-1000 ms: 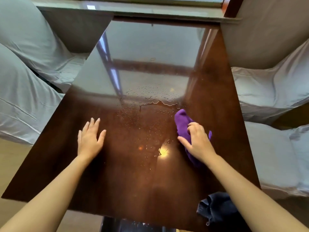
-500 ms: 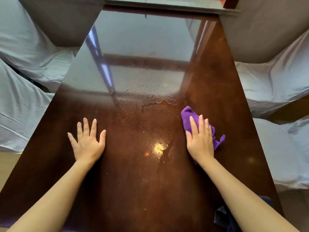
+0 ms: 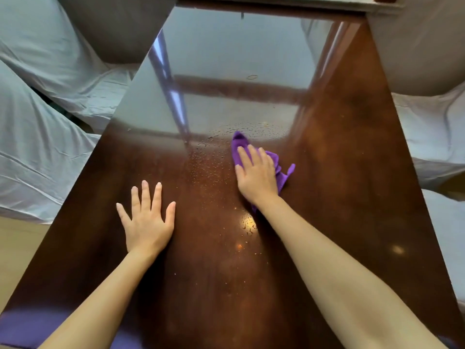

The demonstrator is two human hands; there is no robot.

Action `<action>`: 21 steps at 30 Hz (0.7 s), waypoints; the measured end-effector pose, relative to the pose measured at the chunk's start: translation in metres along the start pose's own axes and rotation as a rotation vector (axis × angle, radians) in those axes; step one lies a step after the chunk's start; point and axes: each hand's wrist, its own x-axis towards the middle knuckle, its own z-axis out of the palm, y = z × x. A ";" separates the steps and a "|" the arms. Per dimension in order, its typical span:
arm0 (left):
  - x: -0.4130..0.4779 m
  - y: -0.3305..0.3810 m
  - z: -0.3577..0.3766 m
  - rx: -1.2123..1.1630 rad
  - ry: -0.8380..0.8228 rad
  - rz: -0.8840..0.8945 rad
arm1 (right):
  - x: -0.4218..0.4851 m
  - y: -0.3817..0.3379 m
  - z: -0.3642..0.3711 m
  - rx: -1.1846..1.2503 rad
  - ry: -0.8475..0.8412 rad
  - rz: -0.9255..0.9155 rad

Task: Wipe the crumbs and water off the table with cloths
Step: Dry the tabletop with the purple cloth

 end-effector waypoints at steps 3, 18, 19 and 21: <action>0.000 0.000 -0.001 0.001 -0.003 0.001 | -0.022 -0.022 0.007 0.021 -0.064 -0.175; -0.001 0.001 -0.005 -0.010 -0.002 -0.004 | -0.048 0.064 -0.021 -0.064 0.208 0.310; -0.001 0.002 -0.005 -0.015 -0.004 -0.007 | -0.035 0.069 -0.023 -0.065 0.205 0.338; -0.001 0.003 -0.006 -0.021 -0.009 -0.013 | -0.009 0.078 -0.027 -0.064 0.197 0.372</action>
